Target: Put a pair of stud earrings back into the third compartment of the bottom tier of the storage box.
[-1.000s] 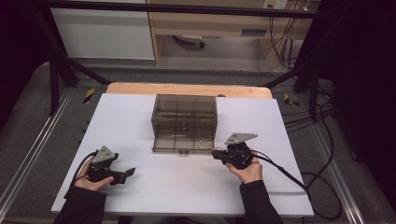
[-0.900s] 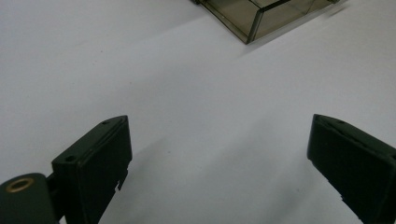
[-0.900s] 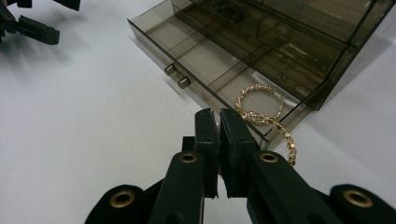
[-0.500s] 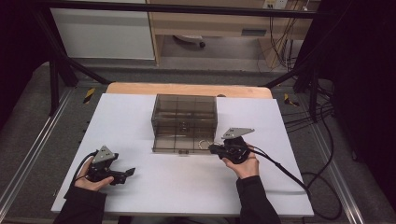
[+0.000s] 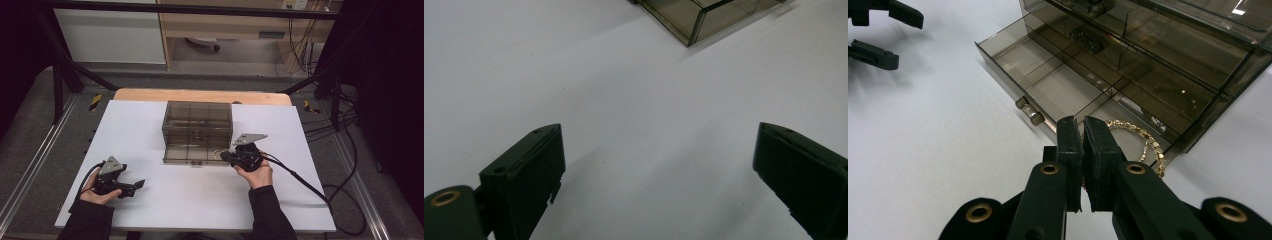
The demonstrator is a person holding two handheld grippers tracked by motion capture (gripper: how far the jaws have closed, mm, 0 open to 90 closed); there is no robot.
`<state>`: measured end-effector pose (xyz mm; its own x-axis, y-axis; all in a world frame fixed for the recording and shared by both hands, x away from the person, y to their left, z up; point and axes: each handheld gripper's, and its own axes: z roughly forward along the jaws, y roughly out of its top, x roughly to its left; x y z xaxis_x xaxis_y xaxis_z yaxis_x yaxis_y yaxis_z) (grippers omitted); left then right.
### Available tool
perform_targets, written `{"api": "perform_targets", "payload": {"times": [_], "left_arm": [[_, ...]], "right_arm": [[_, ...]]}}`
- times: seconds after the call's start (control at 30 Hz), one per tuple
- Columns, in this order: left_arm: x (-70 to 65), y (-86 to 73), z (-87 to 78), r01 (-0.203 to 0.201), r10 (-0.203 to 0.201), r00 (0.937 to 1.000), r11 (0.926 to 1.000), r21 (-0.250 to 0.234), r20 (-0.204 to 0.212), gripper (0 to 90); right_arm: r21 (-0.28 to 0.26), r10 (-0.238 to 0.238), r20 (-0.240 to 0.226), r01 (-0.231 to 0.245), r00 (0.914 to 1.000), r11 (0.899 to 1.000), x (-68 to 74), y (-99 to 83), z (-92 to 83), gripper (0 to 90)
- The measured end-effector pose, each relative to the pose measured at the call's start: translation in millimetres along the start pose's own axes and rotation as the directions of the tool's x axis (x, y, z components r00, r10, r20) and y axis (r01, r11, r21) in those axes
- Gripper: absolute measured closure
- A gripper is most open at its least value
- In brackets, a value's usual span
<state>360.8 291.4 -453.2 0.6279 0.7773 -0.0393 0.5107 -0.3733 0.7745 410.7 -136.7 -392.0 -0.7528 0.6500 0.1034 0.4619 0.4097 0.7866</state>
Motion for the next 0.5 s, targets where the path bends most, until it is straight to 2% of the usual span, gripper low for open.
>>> {"api": "perform_targets", "payload": {"times": [0.5], "left_arm": [[0.0, 0.1, -0.2, 0.000, 0.000, 1.0000, 1.0000, -0.001, 0.000, 6.4]], "right_arm": [[0.016, 0.000, 0.017, -0.001, 0.9999, 1.000, -3.2, 11.9, 19.0, 86.3]]}}
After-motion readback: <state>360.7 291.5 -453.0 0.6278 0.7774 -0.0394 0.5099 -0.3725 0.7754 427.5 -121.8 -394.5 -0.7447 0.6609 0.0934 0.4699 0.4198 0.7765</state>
